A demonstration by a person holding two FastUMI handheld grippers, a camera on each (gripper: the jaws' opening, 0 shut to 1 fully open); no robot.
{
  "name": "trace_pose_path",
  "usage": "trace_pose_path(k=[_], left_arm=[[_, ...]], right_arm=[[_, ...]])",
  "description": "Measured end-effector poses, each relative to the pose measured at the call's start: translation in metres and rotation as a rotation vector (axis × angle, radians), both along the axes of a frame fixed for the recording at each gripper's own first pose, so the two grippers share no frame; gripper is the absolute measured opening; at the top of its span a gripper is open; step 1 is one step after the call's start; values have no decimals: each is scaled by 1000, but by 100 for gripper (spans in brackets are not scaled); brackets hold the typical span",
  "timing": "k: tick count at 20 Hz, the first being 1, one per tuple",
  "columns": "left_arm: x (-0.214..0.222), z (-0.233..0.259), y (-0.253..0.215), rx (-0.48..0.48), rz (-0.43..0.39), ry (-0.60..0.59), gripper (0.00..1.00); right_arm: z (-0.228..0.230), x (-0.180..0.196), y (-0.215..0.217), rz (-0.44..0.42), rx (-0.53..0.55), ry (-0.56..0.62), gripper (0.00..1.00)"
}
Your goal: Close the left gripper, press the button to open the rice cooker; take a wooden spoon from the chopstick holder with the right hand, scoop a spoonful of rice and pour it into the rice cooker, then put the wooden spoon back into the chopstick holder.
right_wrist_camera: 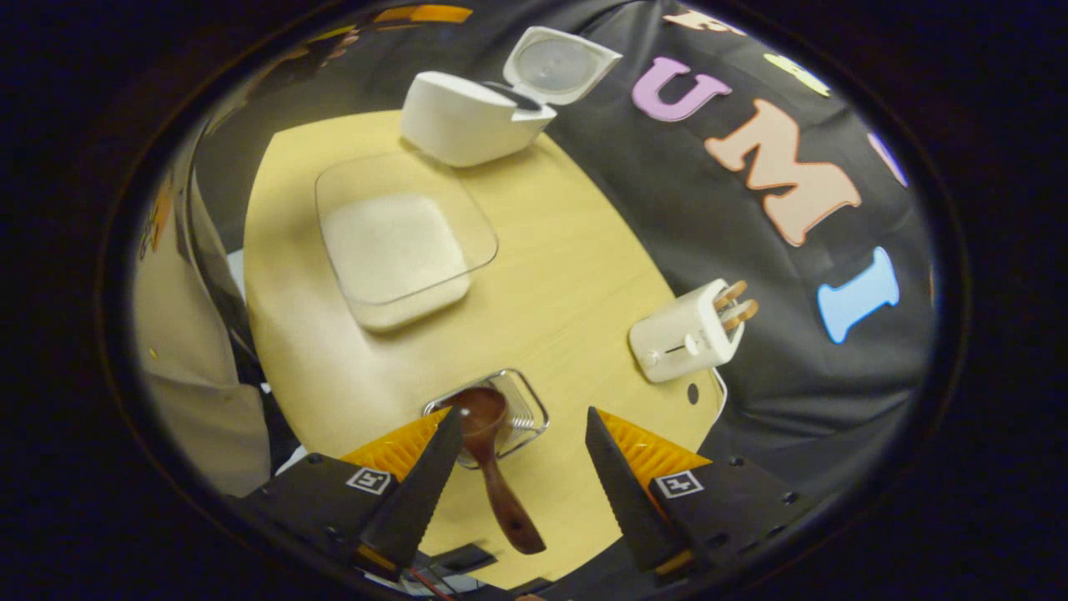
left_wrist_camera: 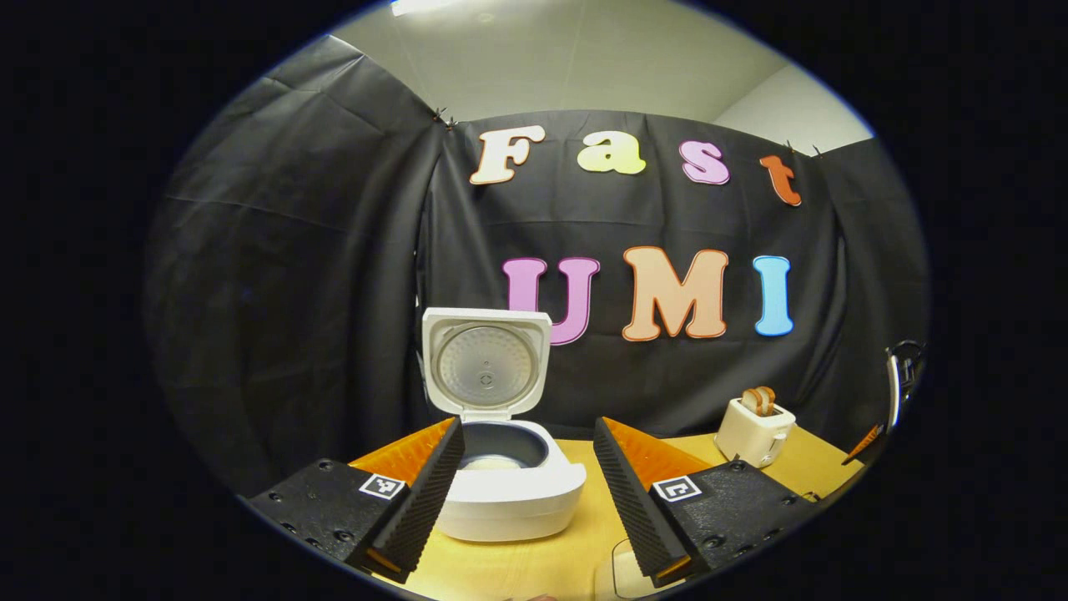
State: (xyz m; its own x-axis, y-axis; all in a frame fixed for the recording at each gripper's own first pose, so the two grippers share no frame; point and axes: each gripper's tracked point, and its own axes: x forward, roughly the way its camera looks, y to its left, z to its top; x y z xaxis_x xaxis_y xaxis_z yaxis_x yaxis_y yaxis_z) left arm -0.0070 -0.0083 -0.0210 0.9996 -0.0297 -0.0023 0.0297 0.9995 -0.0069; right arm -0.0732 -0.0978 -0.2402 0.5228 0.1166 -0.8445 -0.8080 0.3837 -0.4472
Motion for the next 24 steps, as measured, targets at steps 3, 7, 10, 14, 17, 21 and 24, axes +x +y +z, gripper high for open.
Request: trace_pose_path(k=[3,7,10,14,17,21,24], left_arm=[[-6,-6,12,-8,22,10,92],[-13,-14,29,-6,42,26,92],[-14,-16,41,-3,58,32,92],[-19,-18,55,2,82,31,92],[-21,-20,63,1,95,36,92],[-24,-21,72,1,112,35,92],[-25,-23,75,2,118,39,87]], right_arm=[[-20,-4,-12,32,-97,86,100],[-37,-11,-21,18,-190,196,100],[-46,-16,-33,4,-287,254,100],[-59,-13,-45,-24,-361,288,92],[-69,-18,-50,-55,-403,357,83],[-75,-18,-59,-53,-471,372,48],[-77,-19,-64,-66,-506,389,33]])
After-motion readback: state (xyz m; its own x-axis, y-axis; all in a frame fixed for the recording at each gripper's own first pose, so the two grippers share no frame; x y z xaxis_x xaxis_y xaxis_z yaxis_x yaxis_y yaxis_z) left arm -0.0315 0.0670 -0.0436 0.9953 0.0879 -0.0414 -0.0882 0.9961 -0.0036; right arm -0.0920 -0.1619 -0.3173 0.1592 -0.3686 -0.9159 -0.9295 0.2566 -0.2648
